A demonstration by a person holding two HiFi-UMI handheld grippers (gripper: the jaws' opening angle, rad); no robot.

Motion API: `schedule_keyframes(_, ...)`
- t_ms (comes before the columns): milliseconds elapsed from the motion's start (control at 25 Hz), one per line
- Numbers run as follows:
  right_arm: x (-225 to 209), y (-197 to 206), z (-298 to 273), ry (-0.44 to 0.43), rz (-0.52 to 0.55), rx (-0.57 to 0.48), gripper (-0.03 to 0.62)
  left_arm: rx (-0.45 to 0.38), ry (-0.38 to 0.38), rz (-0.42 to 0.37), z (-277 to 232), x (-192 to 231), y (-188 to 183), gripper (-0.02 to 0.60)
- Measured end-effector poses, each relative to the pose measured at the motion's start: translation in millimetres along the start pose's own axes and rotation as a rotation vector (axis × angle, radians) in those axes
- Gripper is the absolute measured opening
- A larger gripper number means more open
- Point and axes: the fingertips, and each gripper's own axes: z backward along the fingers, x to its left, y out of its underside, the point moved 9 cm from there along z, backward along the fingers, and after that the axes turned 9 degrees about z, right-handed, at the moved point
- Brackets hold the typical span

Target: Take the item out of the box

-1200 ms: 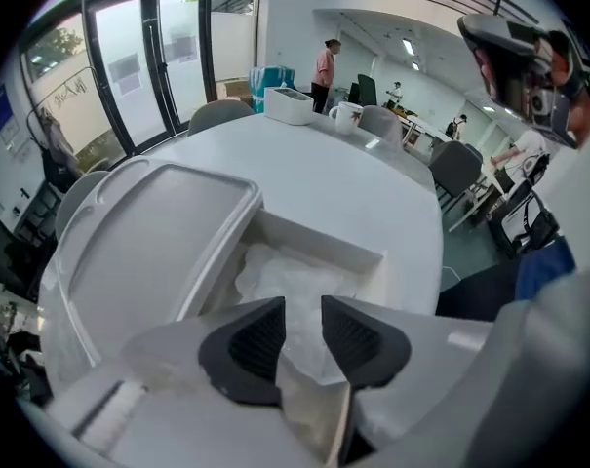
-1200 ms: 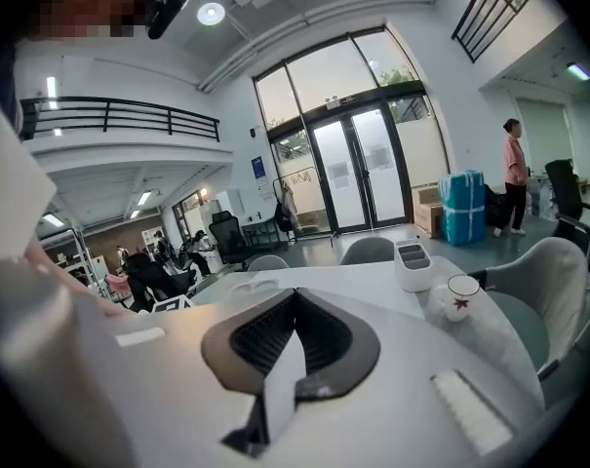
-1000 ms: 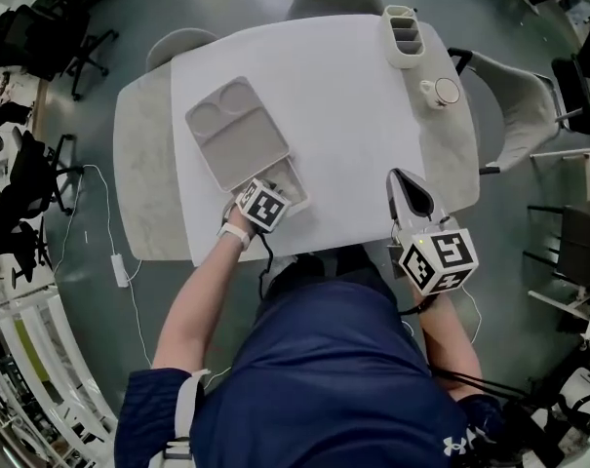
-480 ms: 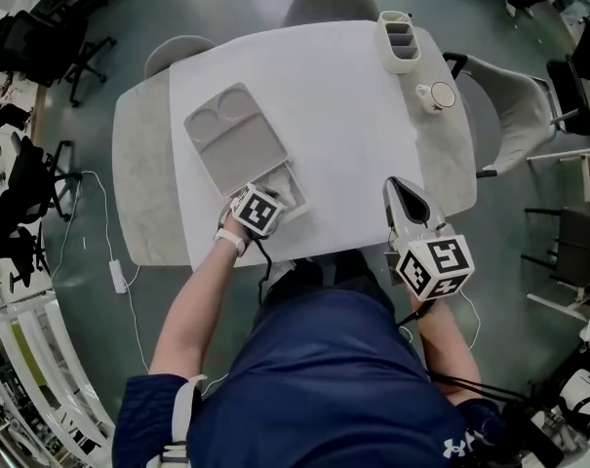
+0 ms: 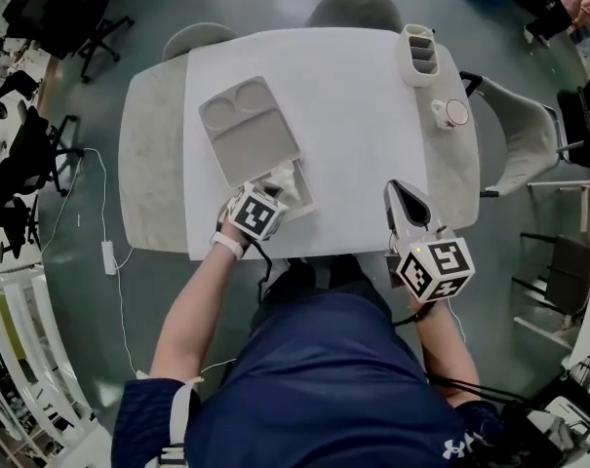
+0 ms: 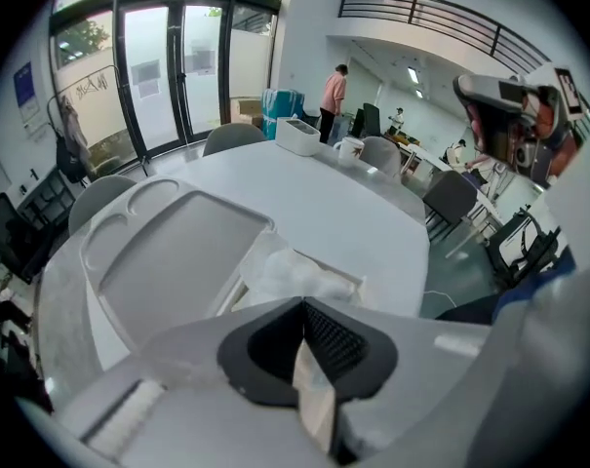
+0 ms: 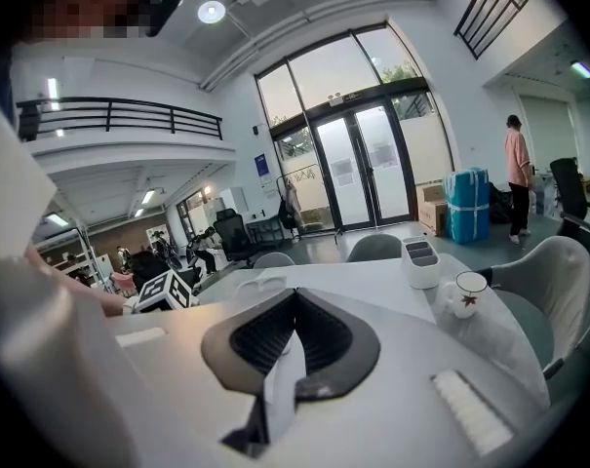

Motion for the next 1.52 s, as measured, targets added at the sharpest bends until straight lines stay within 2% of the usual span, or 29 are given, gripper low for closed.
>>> schedule_keyframes(240, 8, -6, -12, -0.044, 0.026, 0.0, 0.002, -0.127, 0.027, 0.079, 41, -4, 1, 0.003)
schedule_keyframes(560, 17, -33, -34, -0.095, 0.071, -0.034, 0.002, -0.414, -0.07, 0.072, 138, -4, -21, 0.003)
schedule_keyframes(1000, 25, -115, -37, -0.113, 0.151, -0.259, 0.002, -0.781, -0.175, 0.055, 271, -22, -50, 0.003)
schedule_keyframes(1160, 33, -136, -31, -0.145, 0.17, -0.318, 0.002, -0.894, -0.183, 0.062, 304, -30, -46, 0.005)
schedule_keyframes(1520, 45, -170, -16, -0.164, 0.221, -0.44, 0.002, -1.118, -0.284, 0.092, 359, -42, -44, 0.003)
